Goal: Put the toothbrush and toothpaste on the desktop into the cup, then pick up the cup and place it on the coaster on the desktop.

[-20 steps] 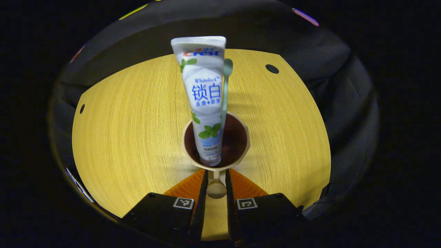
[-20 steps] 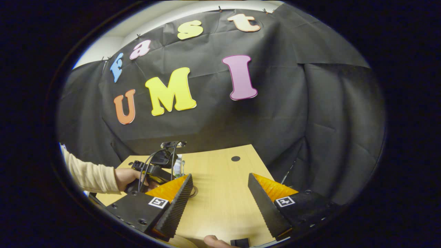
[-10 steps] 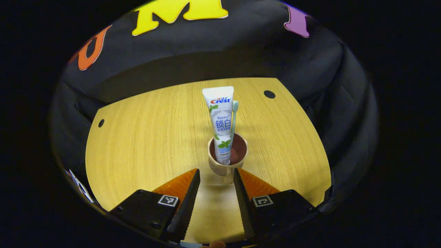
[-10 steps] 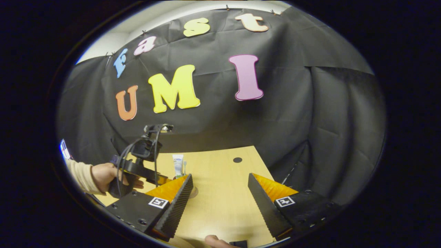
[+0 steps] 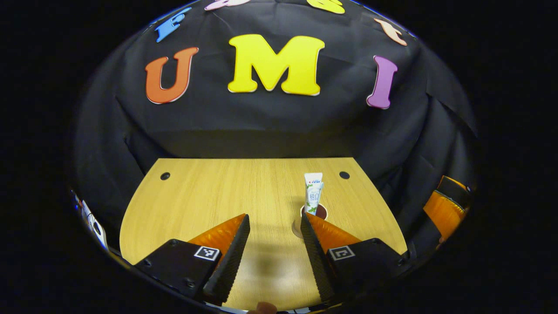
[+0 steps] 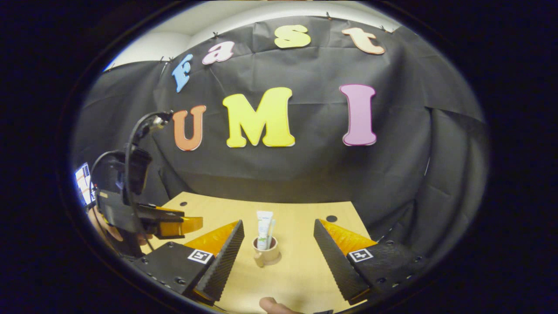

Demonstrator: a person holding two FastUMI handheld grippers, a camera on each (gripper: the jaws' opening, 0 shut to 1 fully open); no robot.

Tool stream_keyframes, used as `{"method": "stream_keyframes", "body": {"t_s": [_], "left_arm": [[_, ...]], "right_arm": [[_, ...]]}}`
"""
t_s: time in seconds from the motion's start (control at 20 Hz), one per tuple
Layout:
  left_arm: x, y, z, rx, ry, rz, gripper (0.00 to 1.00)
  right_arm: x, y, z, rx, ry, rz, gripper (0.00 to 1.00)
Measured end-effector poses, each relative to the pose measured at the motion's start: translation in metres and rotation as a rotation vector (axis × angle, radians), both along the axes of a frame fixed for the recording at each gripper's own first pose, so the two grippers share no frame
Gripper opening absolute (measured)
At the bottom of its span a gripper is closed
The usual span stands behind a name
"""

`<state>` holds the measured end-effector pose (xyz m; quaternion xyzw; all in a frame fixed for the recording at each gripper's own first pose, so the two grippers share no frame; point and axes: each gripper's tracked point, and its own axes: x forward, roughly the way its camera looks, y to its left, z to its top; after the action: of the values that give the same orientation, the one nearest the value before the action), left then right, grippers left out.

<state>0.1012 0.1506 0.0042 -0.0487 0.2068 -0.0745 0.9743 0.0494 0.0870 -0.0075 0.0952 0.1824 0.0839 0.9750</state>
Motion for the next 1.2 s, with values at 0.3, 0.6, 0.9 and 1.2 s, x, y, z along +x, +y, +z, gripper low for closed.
{"method": "stream_keyframes", "body": {"t_s": [0.3,0.6,0.9,1.2], "left_arm": [[-0.027,0.061,0.067,0.003,-0.257,0.078,0.99],[-0.057,0.100,0.075,-0.053,-0.315,0.131,0.99],[-0.062,0.099,0.052,-0.027,-0.315,0.069,0.98],[-0.068,0.107,0.054,-0.035,-0.336,0.047,0.98]], "right_arm": [[-0.002,0.057,0.057,-0.014,-0.127,-0.030,0.97],[-0.015,0.088,0.069,-0.051,-0.154,-0.063,0.94],[-0.036,0.102,0.056,-0.101,-0.157,-0.131,0.94],[-0.041,0.127,0.054,-0.119,-0.131,-0.109,0.97]]}}
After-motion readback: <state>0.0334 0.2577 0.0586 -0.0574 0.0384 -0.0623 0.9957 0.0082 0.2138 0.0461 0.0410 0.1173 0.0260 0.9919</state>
